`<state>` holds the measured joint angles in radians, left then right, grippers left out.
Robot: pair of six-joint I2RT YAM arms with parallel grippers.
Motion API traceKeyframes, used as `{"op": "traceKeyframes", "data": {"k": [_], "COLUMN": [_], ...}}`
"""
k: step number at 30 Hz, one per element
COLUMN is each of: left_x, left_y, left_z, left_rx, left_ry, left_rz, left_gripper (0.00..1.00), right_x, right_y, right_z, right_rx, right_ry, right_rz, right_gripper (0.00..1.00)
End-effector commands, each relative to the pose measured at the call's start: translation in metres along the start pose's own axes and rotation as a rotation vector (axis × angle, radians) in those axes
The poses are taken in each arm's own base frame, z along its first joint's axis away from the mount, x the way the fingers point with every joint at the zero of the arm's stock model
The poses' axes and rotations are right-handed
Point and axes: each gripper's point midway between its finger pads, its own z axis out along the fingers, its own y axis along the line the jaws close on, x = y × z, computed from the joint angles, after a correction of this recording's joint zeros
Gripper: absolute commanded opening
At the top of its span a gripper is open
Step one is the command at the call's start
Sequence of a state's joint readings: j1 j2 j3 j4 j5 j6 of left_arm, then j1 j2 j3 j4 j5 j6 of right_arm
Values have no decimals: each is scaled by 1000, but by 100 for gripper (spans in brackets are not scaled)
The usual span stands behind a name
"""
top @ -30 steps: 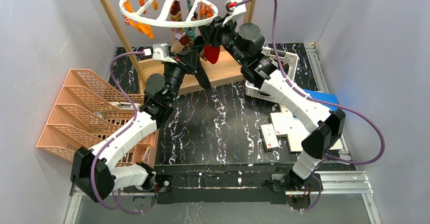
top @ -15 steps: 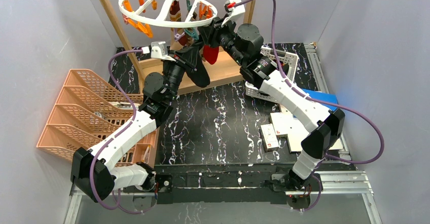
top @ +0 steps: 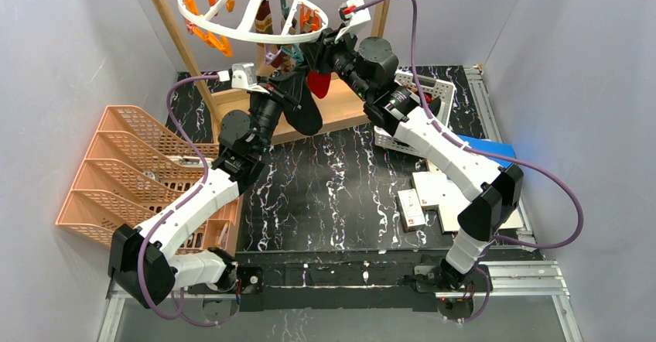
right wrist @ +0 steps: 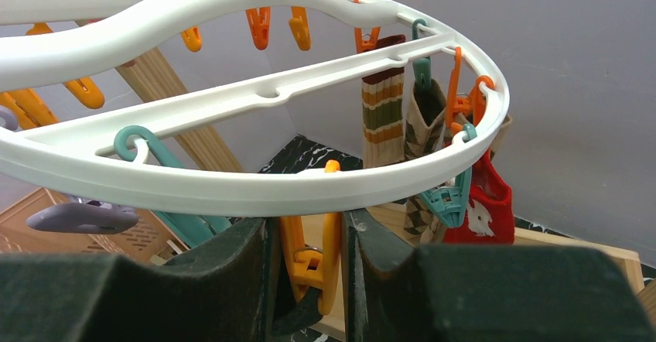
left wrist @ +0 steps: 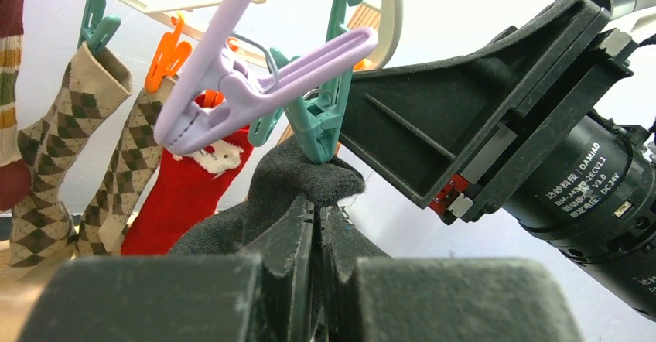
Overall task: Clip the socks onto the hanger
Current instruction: Clamp the sock onto the hanger.
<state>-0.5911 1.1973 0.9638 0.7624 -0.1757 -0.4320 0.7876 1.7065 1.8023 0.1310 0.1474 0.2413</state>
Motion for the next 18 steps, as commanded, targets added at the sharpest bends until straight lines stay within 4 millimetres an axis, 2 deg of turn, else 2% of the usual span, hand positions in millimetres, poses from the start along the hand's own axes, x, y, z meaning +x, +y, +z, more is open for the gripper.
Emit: {"op": "traceKeyframes", "data": {"k": [1,10,18], "left_x": [-19,-15,-8], "left_y": [-8,-3,4], "left_z": [1,0,-3], "left_rx": [16,0,-20], "left_ry": [-59,-54,-44], "left_rz": [-13,-2,5], "left_gripper": [0,0,0], "right_x": [-15,-21,-26], "right_y": [9,9,7], "right_z": [-2,-7,-11], "right_rx": [-23,-16,0], "right_ry": [-37,-39,-46], "right_rz": [23,38,53], "right_gripper": [4,46,56]}}
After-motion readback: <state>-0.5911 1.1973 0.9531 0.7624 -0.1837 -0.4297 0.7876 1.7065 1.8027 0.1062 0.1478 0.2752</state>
